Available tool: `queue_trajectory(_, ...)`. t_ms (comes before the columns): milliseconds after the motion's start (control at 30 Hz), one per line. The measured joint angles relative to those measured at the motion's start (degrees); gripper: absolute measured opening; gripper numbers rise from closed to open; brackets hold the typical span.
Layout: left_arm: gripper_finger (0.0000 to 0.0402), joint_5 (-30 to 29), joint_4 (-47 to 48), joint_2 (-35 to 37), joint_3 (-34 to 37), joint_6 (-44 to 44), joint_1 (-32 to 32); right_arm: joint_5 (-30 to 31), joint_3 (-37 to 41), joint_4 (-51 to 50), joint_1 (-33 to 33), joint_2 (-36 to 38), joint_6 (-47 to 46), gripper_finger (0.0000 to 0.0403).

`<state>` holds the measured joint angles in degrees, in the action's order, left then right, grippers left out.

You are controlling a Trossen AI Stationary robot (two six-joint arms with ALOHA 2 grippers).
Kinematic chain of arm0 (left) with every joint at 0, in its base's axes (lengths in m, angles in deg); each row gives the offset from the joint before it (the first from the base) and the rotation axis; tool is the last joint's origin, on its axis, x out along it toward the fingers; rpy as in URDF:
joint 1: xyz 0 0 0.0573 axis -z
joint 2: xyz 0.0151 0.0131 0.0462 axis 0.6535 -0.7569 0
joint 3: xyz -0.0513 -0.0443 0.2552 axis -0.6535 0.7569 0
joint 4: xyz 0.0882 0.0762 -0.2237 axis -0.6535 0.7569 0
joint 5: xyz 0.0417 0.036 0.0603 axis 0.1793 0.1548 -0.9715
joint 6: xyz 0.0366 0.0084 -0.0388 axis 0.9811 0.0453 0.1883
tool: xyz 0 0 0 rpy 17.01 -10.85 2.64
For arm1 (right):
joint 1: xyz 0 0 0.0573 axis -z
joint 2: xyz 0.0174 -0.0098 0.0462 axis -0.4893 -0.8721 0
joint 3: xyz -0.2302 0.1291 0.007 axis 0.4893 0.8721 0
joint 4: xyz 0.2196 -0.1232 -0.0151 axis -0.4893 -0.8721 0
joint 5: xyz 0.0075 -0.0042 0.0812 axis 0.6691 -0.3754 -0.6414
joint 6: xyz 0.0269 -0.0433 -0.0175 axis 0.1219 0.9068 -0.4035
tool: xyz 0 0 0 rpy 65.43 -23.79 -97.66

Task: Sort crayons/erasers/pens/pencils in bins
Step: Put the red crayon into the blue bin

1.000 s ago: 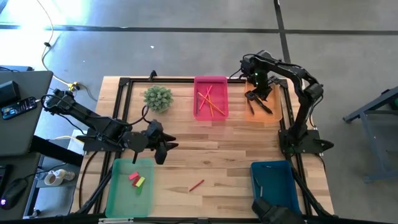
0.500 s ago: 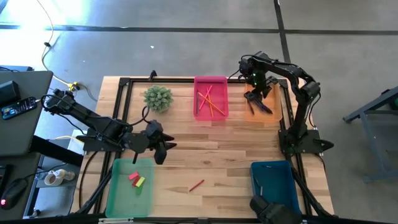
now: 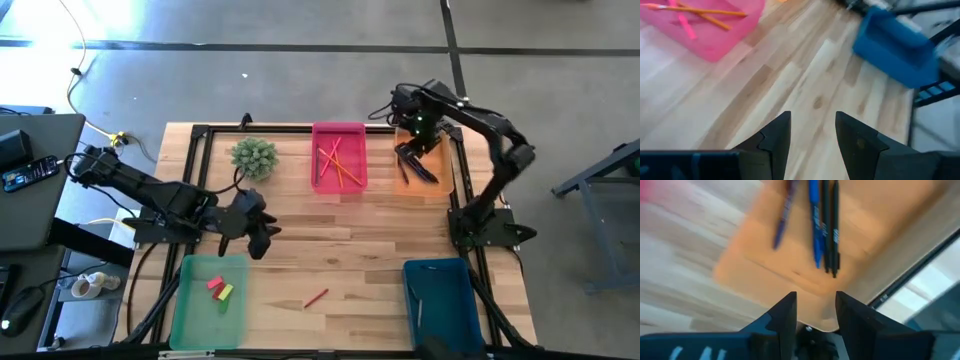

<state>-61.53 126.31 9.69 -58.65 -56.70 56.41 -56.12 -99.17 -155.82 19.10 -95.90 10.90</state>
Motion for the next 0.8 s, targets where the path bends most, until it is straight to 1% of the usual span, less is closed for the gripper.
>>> queue_trajectory(133, 0.0142, -0.1, 6.4, -2.0, -3.5, -0.3, -1.5, -2.6, 0.0, 3.1, -2.7, 7.0, -1.1, 0.0126)
queue_trajectory(200, 0.0142, 0.0, 10.7, -3.6, -4.5, -1.6, -2.1, -2.8, 0.0, 5.3, -4.5, 10.2, -3.1, 0.0126)
queue_trajectory(233, 0.0142, 0.2, 11.4, -4.7, -5.2, -2.3, -2.3, -2.7, 0.0, 6.0, -5.3, 11.5, -4.4, 0.0126)
queue_trajectory(333, 0.0142, 2.5, 14.7, -7.7, -5.6, -3.7, -2.9, -2.6, 0.0, 7.1, -8.6, 15.5, -8.1, 0.0126)
queue_trajectory(567, 0.0142, 8.1, 13.6, -15.3, -5.7, -3.8, -2.9, 2.2, 0.0, 7.1, -18.7, 21.2, -20.2, 0.0126)
queue_trajectory(800, 0.0142, 11.0, 12.7, -19.6, -5.7, -2.5, -1.7, 4.7, 0.0, 6.8, -30.3, 22.2, -34.2, 0.0126)
